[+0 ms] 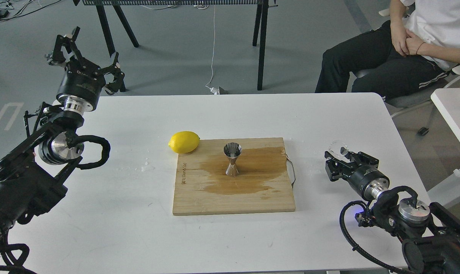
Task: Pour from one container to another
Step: 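Lower the glass cup onto the table and open the right gripper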
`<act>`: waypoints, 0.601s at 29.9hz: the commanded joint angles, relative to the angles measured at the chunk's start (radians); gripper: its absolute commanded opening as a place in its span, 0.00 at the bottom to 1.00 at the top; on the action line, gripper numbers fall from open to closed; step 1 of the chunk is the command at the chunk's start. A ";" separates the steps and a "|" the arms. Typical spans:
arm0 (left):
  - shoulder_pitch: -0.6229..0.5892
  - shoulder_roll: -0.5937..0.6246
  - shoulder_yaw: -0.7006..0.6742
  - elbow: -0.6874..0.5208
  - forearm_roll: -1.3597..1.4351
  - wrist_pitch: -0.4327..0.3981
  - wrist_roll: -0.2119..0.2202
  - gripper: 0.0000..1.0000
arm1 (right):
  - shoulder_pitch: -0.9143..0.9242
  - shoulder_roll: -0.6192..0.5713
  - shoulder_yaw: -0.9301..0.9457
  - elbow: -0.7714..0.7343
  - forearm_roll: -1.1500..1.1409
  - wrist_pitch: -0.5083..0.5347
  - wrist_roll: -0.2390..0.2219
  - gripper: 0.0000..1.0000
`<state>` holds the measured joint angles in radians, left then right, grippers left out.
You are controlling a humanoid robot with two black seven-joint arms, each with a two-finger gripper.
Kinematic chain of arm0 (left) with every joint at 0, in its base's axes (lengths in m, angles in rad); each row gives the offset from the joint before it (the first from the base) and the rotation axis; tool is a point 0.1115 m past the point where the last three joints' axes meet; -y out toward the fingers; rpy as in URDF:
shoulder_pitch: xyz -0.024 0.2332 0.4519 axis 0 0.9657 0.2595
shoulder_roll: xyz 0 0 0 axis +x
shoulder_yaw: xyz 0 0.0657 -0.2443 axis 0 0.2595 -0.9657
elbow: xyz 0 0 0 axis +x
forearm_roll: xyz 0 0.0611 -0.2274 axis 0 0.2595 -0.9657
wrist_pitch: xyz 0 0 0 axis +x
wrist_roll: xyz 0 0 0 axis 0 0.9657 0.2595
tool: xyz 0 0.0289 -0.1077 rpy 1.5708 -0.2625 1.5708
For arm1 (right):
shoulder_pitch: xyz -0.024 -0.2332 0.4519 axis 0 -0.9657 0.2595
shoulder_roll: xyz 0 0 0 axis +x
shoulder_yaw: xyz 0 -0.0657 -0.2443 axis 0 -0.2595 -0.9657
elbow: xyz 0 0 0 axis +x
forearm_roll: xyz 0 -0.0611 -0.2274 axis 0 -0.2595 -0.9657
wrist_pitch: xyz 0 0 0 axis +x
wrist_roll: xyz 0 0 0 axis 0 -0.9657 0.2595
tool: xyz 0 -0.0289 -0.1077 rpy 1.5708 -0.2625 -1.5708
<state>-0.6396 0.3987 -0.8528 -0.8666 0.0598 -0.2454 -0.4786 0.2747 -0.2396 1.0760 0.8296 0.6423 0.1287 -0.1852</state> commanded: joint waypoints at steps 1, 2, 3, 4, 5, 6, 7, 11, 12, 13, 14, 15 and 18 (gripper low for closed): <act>0.000 -0.003 0.000 0.000 0.000 0.000 0.000 1.00 | 0.001 0.022 -0.001 -0.041 -0.003 0.003 0.000 0.33; 0.000 -0.003 0.000 0.000 0.000 0.000 0.000 1.00 | 0.004 0.028 -0.002 -0.052 -0.003 0.003 0.000 0.33; 0.000 -0.003 0.000 0.000 0.000 0.000 0.000 1.00 | 0.004 0.031 -0.004 -0.056 -0.003 0.003 -0.002 0.33; 0.000 -0.003 0.001 0.000 0.000 0.000 0.000 1.00 | 0.004 0.034 -0.004 -0.058 -0.003 0.003 0.000 0.33; 0.000 -0.003 0.001 0.000 0.000 0.000 0.000 1.00 | 0.008 0.034 -0.004 -0.060 -0.003 0.003 -0.002 0.34; 0.000 -0.003 0.003 0.000 0.000 0.000 0.000 1.00 | 0.009 0.034 -0.002 -0.063 -0.003 0.003 0.000 0.37; 0.000 -0.003 0.003 0.000 0.000 0.000 0.000 1.00 | 0.009 0.034 -0.002 -0.064 -0.003 0.003 0.000 0.38; 0.000 -0.003 0.001 0.000 0.000 0.000 0.000 1.00 | 0.009 0.034 -0.007 -0.064 -0.003 0.002 0.000 0.40; 0.000 -0.003 0.001 0.000 0.000 0.000 0.000 1.00 | 0.009 0.034 -0.007 -0.063 -0.003 0.002 0.000 0.41; 0.000 -0.003 0.001 0.000 0.000 0.000 0.000 1.00 | 0.009 0.034 -0.008 -0.061 -0.003 0.002 0.000 0.41; 0.000 -0.003 0.001 0.000 0.000 0.000 0.000 1.00 | 0.009 0.034 -0.010 -0.060 -0.003 0.003 0.000 0.42; 0.000 -0.003 0.001 0.000 0.000 0.000 0.000 1.00 | 0.009 0.034 -0.011 -0.058 -0.006 0.003 0.001 0.44; 0.000 -0.003 0.000 0.000 0.000 0.000 0.000 1.00 | 0.008 0.034 -0.015 -0.052 -0.006 0.002 0.003 0.46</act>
<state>-0.6397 0.3958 -0.8514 -0.8667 0.0599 -0.2454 -0.4786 0.2838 -0.2056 1.0650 0.7719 0.6382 0.1314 -0.1846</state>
